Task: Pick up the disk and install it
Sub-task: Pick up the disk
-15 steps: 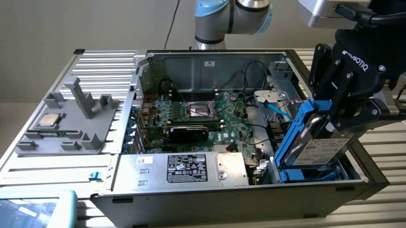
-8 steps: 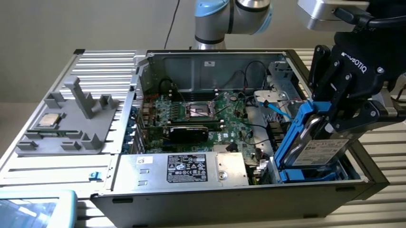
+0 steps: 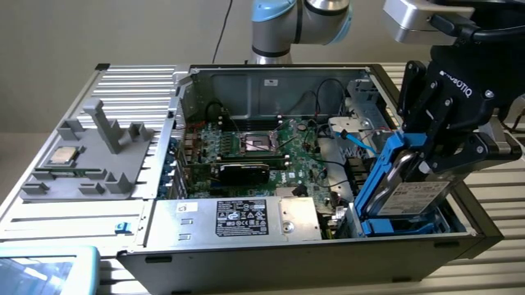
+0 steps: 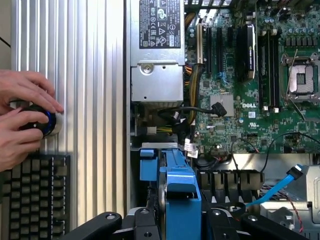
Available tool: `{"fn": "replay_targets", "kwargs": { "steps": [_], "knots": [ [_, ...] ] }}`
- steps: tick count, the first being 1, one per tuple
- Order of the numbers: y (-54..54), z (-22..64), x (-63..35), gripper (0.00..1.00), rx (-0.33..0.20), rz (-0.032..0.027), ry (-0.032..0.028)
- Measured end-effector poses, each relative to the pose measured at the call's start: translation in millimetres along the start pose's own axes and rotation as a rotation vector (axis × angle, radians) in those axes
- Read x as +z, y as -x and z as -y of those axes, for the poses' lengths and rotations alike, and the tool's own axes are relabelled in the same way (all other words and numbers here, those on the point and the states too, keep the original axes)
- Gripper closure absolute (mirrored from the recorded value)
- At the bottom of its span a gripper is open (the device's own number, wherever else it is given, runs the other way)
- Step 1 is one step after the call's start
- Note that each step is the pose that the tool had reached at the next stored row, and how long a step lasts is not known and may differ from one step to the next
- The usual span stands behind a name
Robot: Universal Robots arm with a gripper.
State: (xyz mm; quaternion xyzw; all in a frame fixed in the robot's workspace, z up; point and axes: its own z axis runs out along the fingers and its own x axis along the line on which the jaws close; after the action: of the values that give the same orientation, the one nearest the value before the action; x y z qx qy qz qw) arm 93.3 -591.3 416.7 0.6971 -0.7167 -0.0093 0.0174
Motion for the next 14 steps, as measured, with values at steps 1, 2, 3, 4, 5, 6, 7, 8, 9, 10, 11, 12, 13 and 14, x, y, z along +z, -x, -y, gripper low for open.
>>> {"fn": "replay_targets", "kwargs": {
  "steps": [1,2,3,4,5,6,7,8,9,10,11,12,13,14],
  "knots": [
    [0.0,0.0,0.5,0.63,0.0,0.0,0.0],
    [0.0,0.1,1.1,0.63,0.0,0.0001,0.0],
    [0.0,0.1,1.6,0.63,0.0,0.0001,0.0],
    [0.0,0.1,2.1,0.63,0.0,0.0001,0.0],
    [0.0,0.1,2.6,0.63,0.0,0.0001,0.0],
    [0.0,0.1,3.1,0.63,0.0,0.0001,0.0],
    [0.0,0.2,3.7,0.63,0.0,0.0001,0.0],
    [0.0,0.2,4.3,0.63,0.0,0.0001,0.0],
    [0.1,0.2,4.8,0.63,0.0,0.0,0.0],
    [0.0,0.2,5.3,0.63,0.0,0.0,0.0],
    [0.1,0.2,5.8,0.63,0.0,0.0001,0.0],
    [0.1,0.2,6.3,0.63,0.0,0.0001,0.0],
    [0.1,0.3,6.8,0.63,0.0,0.0001,0.0],
    [0.1,0.3,7.2,0.63,0.0,0.0001,0.0]
  ]
}}
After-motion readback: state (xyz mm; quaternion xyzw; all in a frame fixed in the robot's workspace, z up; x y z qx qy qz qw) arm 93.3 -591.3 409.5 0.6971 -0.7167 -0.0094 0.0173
